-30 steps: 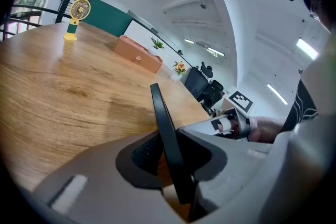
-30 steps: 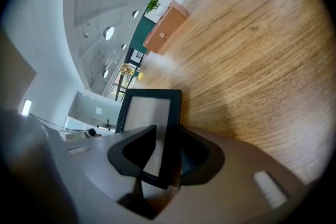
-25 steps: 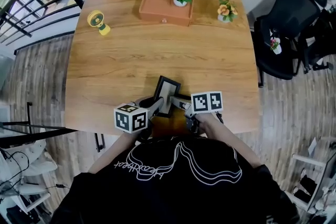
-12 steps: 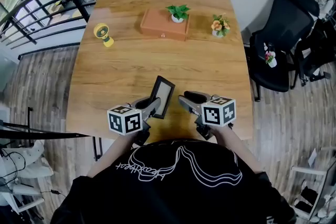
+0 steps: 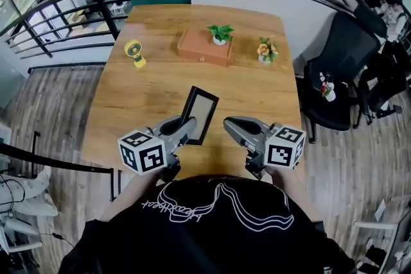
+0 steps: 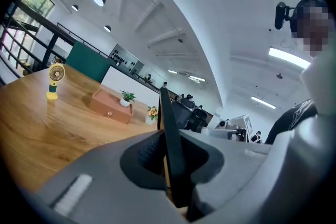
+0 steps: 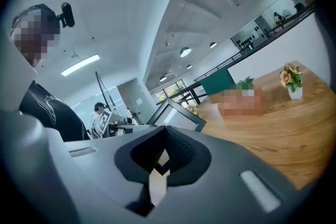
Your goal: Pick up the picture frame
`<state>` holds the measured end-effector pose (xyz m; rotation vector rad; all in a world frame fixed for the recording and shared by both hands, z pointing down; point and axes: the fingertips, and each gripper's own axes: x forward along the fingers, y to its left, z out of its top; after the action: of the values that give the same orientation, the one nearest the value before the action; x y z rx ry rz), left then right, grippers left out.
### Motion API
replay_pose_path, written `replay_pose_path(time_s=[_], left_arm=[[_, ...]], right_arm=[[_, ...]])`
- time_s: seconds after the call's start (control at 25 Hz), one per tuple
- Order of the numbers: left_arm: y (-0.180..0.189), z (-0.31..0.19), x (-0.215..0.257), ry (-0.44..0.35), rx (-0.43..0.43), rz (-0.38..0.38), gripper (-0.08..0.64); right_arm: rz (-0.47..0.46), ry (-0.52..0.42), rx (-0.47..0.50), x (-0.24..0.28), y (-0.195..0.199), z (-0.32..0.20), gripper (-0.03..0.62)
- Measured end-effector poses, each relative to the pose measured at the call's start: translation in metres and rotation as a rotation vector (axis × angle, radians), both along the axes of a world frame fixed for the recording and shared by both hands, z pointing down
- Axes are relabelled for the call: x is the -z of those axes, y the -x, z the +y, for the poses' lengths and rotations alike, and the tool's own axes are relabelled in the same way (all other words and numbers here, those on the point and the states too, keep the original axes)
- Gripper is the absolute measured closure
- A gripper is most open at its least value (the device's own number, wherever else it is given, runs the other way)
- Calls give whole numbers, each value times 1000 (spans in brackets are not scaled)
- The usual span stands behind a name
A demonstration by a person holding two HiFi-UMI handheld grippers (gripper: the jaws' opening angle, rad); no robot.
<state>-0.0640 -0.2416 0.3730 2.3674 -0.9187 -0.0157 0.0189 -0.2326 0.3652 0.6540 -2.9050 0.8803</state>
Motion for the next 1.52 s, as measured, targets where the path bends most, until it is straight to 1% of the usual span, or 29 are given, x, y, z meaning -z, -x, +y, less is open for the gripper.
replay_pose_path(time_s=[0.04, 0.2, 0.44, 0.52, 0.64, 0.72, 0.88, 1.08, 1.28, 1.52], left_arm=[[0, 1, 7, -13, -2, 10, 506], [-2, 8, 32, -55, -22, 41, 506], [-5, 13, 58, -97, -9, 73, 506], [-7, 14, 65, -113, -9, 75, 506], [-12, 16, 69, -134, -10, 64, 506], [-17, 16, 69, -139, -12, 56, 506], [-23, 19, 68, -141, -15, 44, 506], [-26, 22, 68, -141, -15, 27, 506], [-24, 23, 67, -138, 6, 15, 506], [-22, 25, 61, -121, 25, 14, 508]], right_arm=[[-15, -15, 6, 8, 0, 1, 569], [0, -96, -14, 28, -7, 4, 569], [-21, -145, -26, 49, -14, 7, 569], [-21, -168, -31, 54, -16, 8, 569], [16, -203, -42, 52, -19, 11, 569], [25, -203, -42, 47, -22, 12, 569], [13, -189, -27, 45, -24, 15, 569], [-6, -181, -30, 46, -28, 15, 569], [-20, -170, -20, 46, -31, 12, 569], [-19, -167, 11, 43, -24, 13, 569]])
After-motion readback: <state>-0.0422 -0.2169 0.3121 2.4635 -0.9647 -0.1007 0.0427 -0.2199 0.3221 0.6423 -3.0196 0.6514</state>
